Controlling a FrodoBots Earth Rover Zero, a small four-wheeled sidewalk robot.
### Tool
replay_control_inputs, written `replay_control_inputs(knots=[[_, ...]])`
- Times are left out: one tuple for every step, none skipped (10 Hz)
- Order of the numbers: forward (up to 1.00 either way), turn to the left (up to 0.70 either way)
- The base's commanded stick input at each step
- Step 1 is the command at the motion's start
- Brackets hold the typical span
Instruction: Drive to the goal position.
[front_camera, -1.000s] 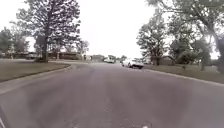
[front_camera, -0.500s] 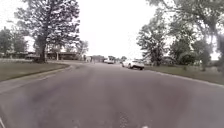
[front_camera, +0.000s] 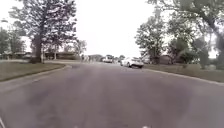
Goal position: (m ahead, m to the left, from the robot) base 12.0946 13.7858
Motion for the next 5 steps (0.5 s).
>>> replay_control_inputs(knots=[[0.70,0.00],[0.70,0.00],[0.70,0.00],[0.70,0.00],[0.70,0.17]])
